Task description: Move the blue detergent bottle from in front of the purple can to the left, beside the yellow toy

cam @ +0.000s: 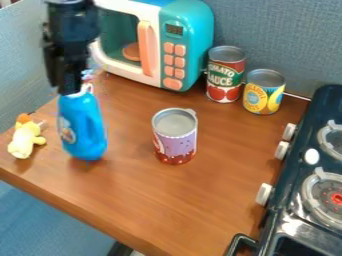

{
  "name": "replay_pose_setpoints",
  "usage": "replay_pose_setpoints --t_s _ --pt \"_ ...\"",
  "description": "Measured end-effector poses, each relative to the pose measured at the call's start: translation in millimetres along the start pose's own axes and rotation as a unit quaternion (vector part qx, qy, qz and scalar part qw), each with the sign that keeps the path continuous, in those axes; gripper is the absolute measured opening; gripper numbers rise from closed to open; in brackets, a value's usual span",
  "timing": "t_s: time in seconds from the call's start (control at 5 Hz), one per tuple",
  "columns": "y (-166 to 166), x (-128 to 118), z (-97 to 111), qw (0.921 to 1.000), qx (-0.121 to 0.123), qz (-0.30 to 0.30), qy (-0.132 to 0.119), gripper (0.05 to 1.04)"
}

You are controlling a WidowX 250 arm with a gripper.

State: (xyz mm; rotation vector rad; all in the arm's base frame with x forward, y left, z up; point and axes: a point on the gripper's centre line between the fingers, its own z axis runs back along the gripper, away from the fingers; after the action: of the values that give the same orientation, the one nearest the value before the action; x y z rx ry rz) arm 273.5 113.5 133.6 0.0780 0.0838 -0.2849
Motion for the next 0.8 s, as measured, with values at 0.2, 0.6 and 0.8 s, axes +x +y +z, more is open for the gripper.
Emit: replay_pose_setpoints --t_s 0.2,0.6,0.8 --pt "18.5 -7.0 -3.2 0.9987 -0.013 0.012 -0.048 0.409" --pt "16.7 -11.2 -6.6 0.9986 -0.028 0.005 -0.044 0.472" --pt "16.2 -13.1 -6.7 0.9988 -0.029 0.013 -0.037 0.766"
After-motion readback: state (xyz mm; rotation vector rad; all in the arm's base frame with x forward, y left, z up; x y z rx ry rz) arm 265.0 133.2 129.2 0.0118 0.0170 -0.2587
